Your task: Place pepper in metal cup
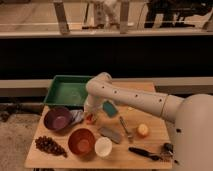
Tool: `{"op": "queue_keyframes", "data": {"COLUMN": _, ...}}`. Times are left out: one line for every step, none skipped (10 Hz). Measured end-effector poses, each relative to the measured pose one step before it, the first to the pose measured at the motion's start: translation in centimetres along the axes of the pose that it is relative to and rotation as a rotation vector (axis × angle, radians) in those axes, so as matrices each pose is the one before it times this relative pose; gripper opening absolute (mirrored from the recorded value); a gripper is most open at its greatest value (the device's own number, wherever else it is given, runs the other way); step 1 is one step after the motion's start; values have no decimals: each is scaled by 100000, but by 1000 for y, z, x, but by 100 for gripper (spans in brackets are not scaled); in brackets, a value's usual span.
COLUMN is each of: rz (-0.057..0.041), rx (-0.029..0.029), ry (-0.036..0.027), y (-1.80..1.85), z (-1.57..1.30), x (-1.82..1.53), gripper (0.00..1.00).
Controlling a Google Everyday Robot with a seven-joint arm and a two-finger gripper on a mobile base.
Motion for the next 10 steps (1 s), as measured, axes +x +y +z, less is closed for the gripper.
{"op": "queue_keyframes", "data": {"rz": 136, "rx": -170, "ry": -4, "y": -2, "z": 27, "x": -32, "gripper": 25}}
{"op": "queue_keyframes", "data": {"rz": 171, "rx": -335, "ry": 107, "y": 23, "z": 32, "x": 2, "gripper": 35}}
{"op": "queue_keyframes", "data": {"rz": 175, "rx": -198, "ry": 127, "y": -17, "z": 16, "x": 47, "gripper": 47}}
{"op": "queue_keyframes", "data": {"rz": 196, "rx": -132, "ry": 120, "y": 0, "z": -10, "x": 79, "gripper": 57}}
{"op": "queue_keyframes", "data": {"rz": 183, "rx": -122, "ry": 44, "y": 27, "z": 22, "x": 60, "gripper": 65}}
{"op": "queue_keyframes", "data": {"rz": 352, "rx": -92, "ry": -16, "y": 83, "z": 128, "x": 112, "gripper": 76}}
{"op": "queue_keyframes", "data": {"rz": 246, "rx": 40, "ry": -32, "y": 40, "z": 90, "x": 94, "gripper": 80}}
{"op": "queue_keyframes", "data": {"rz": 185, "rx": 139, "ry": 49, "y": -3, "z": 60, "x": 106, "gripper": 80}}
{"op": "queue_keyframes", "data": {"rz": 192, "rx": 25, "ry": 130, "y": -62, "z": 82, "x": 89, "gripper": 80}}
{"op": "queue_keyframes", "data": {"rz": -119, "rx": -111, "ry": 58, "y": -94, "z": 113, "x": 19, "gripper": 80}}
